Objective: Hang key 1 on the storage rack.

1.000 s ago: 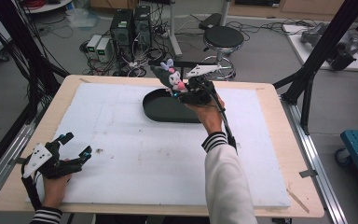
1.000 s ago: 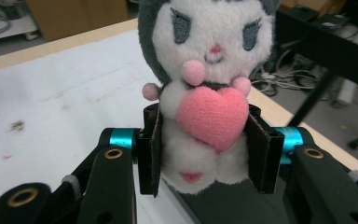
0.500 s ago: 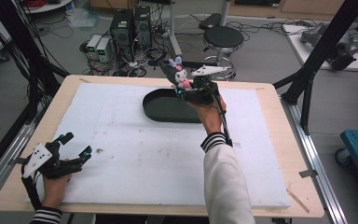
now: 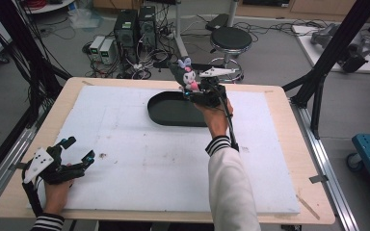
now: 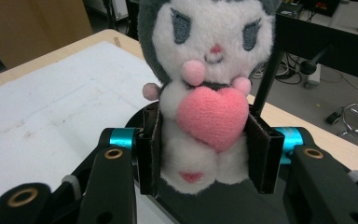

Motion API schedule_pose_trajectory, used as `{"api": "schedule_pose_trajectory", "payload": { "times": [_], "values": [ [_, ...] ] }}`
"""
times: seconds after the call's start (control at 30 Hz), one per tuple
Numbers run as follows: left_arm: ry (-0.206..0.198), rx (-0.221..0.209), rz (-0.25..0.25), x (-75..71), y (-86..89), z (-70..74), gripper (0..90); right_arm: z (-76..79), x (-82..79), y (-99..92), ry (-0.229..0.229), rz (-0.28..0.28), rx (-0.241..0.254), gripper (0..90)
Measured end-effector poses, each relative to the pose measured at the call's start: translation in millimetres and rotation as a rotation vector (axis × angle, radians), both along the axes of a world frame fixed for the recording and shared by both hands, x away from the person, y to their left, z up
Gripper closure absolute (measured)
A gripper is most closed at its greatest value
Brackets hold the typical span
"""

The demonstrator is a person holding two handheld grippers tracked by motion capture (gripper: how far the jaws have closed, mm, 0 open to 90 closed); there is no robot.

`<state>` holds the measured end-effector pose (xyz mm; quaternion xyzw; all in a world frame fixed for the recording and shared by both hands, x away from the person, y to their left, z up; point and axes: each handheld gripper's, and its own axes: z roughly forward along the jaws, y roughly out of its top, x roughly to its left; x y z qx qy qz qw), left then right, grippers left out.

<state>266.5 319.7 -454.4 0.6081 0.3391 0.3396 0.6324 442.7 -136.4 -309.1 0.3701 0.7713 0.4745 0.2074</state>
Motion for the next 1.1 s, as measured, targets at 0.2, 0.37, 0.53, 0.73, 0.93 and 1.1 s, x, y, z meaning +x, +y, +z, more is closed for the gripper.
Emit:
{"api": "schedule_pose_trajectory", "payload": {
  "times": [0.2, 0.37, 0.53, 0.73, 0.93, 1.1],
  "values": [
    [0.000, 0.004, -0.001, -0.1, 0.0, 0.0, 10.8, -2.4, 1.9, 1.1, 0.006, -0.035, -0.005, 54.7],
    [0.001, 0.005, -0.001, -0.2, 0.1, 0.1, 10.7, -4.2, 3.9, 0.5, 0.013, -0.054, 0.008, 54.6],
    [0.001, 0.006, -0.001, -0.2, 0.1, 0.1, 10.7, -5.7, 5.3, -0.3, 0.018, -0.075, 0.015, 54.7],
    [0.001, 0.006, -0.001, -0.2, 0.1, 0.1, 10.7, -8.7, 8.0, 0.1, 0.025, -0.092, 0.024, 54.6],
    [0.000, 0.004, 0.000, -0.2, 0.1, 0.1, 10.8, -11.9, 10.1, 2.6, 0.033, -0.113, 0.024, 54.6],
    [0.001, 0.002, 0.000, -0.1, 0.1, 0.1, 10.8, -14.7, 12.3, 2.9, 0.048, -0.130, 0.026, 54.6]
  ]
}}
